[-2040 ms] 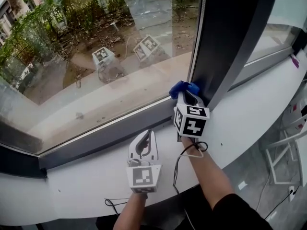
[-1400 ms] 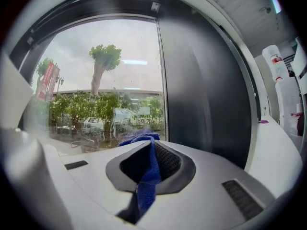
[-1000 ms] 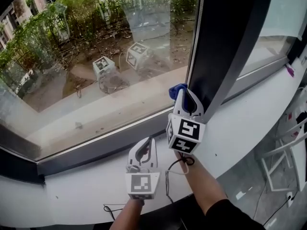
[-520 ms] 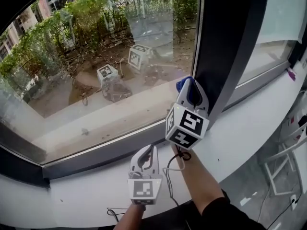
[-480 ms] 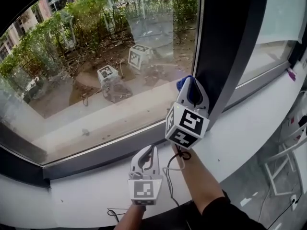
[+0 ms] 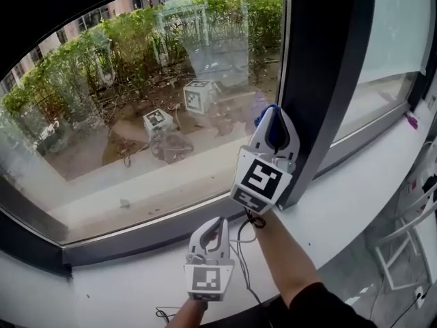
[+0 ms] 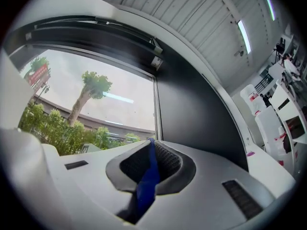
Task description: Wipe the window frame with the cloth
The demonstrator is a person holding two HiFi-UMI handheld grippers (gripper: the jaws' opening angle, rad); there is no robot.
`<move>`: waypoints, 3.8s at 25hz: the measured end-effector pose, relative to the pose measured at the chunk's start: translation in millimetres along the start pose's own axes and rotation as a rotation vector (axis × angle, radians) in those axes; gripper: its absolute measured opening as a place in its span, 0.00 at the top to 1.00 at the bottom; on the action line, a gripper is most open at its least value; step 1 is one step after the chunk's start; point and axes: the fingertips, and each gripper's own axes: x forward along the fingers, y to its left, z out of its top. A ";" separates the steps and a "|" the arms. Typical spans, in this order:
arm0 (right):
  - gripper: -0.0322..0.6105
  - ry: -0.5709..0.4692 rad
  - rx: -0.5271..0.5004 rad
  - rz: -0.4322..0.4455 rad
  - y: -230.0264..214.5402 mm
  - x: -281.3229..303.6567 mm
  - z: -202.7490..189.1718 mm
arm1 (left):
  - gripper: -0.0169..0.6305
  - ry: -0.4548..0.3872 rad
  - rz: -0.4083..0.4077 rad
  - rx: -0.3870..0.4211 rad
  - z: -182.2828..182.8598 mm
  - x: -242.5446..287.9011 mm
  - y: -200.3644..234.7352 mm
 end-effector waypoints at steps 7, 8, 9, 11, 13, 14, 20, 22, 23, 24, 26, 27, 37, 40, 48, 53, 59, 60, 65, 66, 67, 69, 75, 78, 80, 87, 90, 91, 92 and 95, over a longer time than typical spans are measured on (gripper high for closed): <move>0.92 -0.073 -0.035 -0.024 0.8 10.3 25.3 | 0.97 -0.013 -0.006 0.001 7.3 -0.4 1.5; 0.92 -0.088 -0.047 -0.023 1.1 11.7 31.0 | 0.97 -0.017 -0.009 -0.002 9.4 0.2 1.7; 0.92 -0.105 -0.056 -0.020 2.1 13.5 37.2 | 0.97 -0.022 -0.012 -0.007 12.0 0.9 2.1; 0.92 -0.131 -0.068 -0.012 5.2 17.6 49.3 | 0.97 -0.034 -0.017 -0.014 18.4 2.4 2.9; 0.92 -0.148 -0.083 -0.004 6.8 21.4 59.5 | 0.97 -0.043 -0.022 -0.015 23.8 4.1 2.2; 0.92 -0.155 -0.088 -0.002 6.7 23.1 63.8 | 0.97 -0.044 -0.025 -0.019 25.5 4.9 1.7; 0.92 -0.189 -0.097 0.011 7.6 31.2 86.1 | 0.97 -0.065 -0.018 -0.068 37.5 7.2 11.3; 0.92 -0.211 -0.109 0.012 9.8 34.3 97.1 | 0.97 -0.074 -0.012 -0.071 42.2 6.4 15.8; 0.92 -0.226 -0.116 0.012 11.0 35.9 104.3 | 0.97 -0.078 -0.010 -0.072 44.1 5.7 17.2; 0.92 -0.242 -0.121 0.012 12.3 37.6 112.4 | 0.97 -0.081 -0.009 -0.072 45.2 5.0 17.8; 0.92 -0.274 -0.113 0.013 13.9 42.2 128.4 | 0.97 -0.083 -0.011 -0.072 44.8 3.8 16.3; 0.92 -0.282 -0.103 0.013 13.7 45.3 135.2 | 0.97 -0.081 -0.013 -0.073 43.5 3.5 14.7; 0.92 -0.293 -0.102 -0.008 11.9 68.8 188.4 | 0.97 -0.089 -0.011 -0.083 45.5 -7.0 16.5; 0.92 -0.280 -0.079 -0.001 10.2 76.1 198.4 | 0.97 -0.099 -0.008 -0.081 50.4 -9.1 20.7; 0.92 -0.288 -0.100 0.028 16.1 76.5 208.1 | 0.97 -0.112 0.000 -0.102 55.9 -17.9 26.0; 0.92 -0.308 -0.110 0.069 24.5 66.2 216.8 | 0.97 -0.123 0.013 -0.108 65.0 -26.7 30.2; 0.92 -0.324 -0.113 0.117 32.9 39.5 222.5 | 0.97 -0.149 0.035 -0.100 80.4 -45.1 36.3; 0.92 -0.323 -0.100 0.122 31.9 34.8 221.9 | 0.97 -0.152 0.039 -0.098 83.4 -49.1 37.3; 0.92 -0.285 0.000 0.171 26.8 16.0 212.1 | 0.97 -0.157 0.073 -0.070 98.8 -66.4 45.3; 0.92 -0.281 0.007 0.188 27.8 12.4 209.7 | 0.97 -0.155 0.084 -0.066 101.7 -67.5 47.4; 0.92 -0.281 0.010 0.209 29.8 9.1 208.3 | 0.97 -0.151 0.097 -0.067 105.3 -66.9 50.1; 0.92 -0.279 0.011 0.255 35.6 4.8 208.4 | 0.97 -0.136 0.116 -0.077 118.0 -60.7 56.3; 0.92 -0.171 0.020 0.425 76.8 -18.0 219.7 | 0.97 -0.070 0.157 -0.084 198.3 -74.3 66.8; 0.92 -0.069 0.051 0.484 88.6 -36.8 236.6 | 0.97 -0.052 0.204 -0.057 252.4 -99.0 72.9; 0.92 0.000 0.071 0.522 89.4 -50.9 250.9 | 0.97 -0.056 0.229 -0.042 289.3 -115.5 71.1; 0.92 0.175 0.054 0.648 77.6 -114.5 334.5 | 0.97 0.054 0.284 -0.089 381.6 -193.3 53.0; 0.92 0.214 0.009 0.685 67.0 -147.4 378.9 | 0.97 0.099 0.285 -0.123 411.5 -231.2 40.8; 0.92 0.230 -0.006 0.693 64.2 -156.7 391.1 | 0.97 0.106 0.279 -0.128 423.3 -242.5 36.3; 0.92 0.245 -0.002 0.695 61.3 -164.9 403.6 | 0.97 0.107 0.268 -0.127 435.7 -252.9 30.7; 0.92 0.280 0.042 0.709 46.9 -196.1 441.9 | 0.97 0.103 0.225 -0.132 463.8 -286.2 -1.2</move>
